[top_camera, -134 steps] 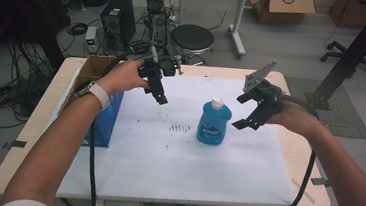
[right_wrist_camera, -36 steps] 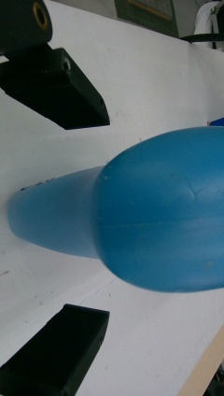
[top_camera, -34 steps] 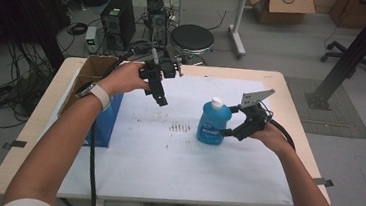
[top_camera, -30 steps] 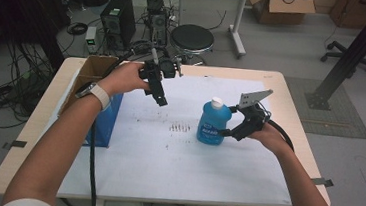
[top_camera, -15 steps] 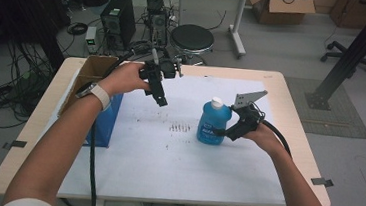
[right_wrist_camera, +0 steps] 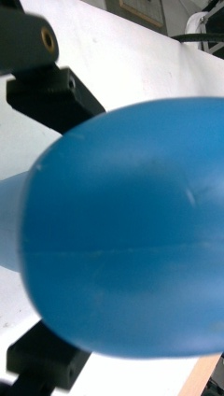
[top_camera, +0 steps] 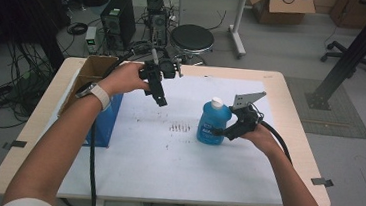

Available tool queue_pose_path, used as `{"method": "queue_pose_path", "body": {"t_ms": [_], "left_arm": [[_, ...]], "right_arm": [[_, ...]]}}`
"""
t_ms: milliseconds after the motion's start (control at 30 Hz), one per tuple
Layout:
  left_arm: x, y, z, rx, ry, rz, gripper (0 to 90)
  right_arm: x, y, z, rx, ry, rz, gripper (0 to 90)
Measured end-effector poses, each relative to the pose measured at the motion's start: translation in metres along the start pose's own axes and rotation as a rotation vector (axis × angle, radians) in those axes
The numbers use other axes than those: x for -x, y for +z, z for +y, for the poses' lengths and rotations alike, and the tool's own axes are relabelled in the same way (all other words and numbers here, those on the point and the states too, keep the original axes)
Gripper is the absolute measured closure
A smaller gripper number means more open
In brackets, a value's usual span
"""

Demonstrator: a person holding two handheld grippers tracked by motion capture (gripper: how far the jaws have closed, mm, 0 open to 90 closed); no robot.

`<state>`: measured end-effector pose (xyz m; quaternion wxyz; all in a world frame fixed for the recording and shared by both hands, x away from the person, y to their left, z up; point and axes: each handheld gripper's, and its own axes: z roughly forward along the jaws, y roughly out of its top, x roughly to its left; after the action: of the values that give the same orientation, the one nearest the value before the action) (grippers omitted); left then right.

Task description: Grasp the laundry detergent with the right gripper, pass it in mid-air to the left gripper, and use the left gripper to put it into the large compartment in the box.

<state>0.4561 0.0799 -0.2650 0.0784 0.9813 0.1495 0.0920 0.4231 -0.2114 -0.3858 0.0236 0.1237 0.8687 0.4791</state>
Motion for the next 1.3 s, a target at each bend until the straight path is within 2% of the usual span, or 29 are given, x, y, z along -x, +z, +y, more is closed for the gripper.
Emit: {"method": "queue_pose_path", "body": {"t_ms": [300, 1133, 1300], "left_arm": [[0.0003, 0.0004, 0.0007, -0.001, 0.001, 0.000, 5.7], [-0.0002, 0.0004, -0.0014, 0.002, -0.003, -0.001, 5.8], [-0.0004, 0.0000, -0.0014, -0.004, -0.003, -0.002, 5.8]], "right_arm": [[0.0000, -0.0007, -0.0009, 0.008, -0.008, 0.015, 24.3], [0.0014, -0.0020, -0.0009, 0.022, -0.029, 0.022, 35.3], [0.0013, -0.0013, -0.0008, 0.020, -0.038, 0.028, 40.5]]}}
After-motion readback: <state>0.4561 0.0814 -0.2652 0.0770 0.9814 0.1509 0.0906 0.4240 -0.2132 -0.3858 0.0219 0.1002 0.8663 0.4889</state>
